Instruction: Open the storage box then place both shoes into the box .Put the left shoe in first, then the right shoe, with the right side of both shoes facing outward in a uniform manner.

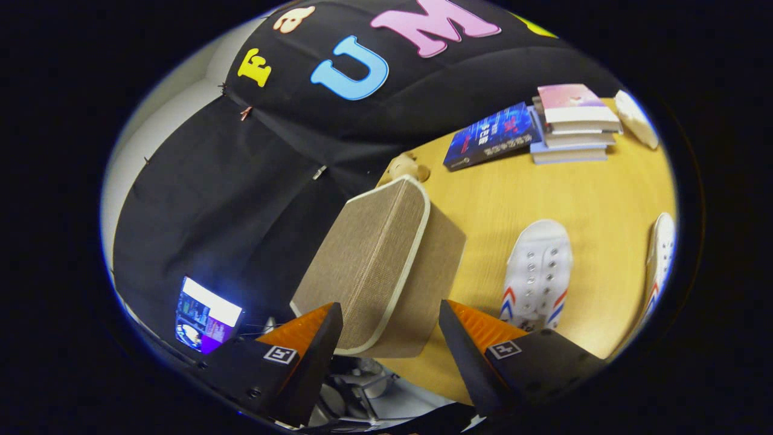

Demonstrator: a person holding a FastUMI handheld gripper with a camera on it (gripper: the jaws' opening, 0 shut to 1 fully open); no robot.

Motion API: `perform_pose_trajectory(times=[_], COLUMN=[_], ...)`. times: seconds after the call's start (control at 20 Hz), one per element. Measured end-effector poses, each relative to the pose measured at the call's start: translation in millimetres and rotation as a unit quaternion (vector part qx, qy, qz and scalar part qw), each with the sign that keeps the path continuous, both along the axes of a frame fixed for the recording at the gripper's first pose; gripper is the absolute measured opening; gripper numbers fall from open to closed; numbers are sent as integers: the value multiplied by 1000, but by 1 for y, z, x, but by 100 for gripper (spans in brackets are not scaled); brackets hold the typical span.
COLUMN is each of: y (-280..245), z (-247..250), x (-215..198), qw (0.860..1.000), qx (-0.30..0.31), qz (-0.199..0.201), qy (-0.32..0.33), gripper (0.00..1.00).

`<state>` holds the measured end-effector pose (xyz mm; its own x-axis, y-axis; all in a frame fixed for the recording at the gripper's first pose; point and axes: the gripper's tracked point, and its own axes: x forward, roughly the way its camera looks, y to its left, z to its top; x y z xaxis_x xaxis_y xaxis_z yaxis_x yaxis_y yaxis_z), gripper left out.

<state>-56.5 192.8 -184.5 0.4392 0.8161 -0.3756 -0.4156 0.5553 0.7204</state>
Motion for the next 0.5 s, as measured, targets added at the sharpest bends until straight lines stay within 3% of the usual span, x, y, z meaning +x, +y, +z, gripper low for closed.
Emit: perform_pose_trajectory(times=[0.25, 0.5], y=[37, 58], z=[-8, -18], x=[-7, -10], qw=[992, 980], qx=[79, 122], qz=[64, 100], qy=[73, 124], gripper=[98, 98])
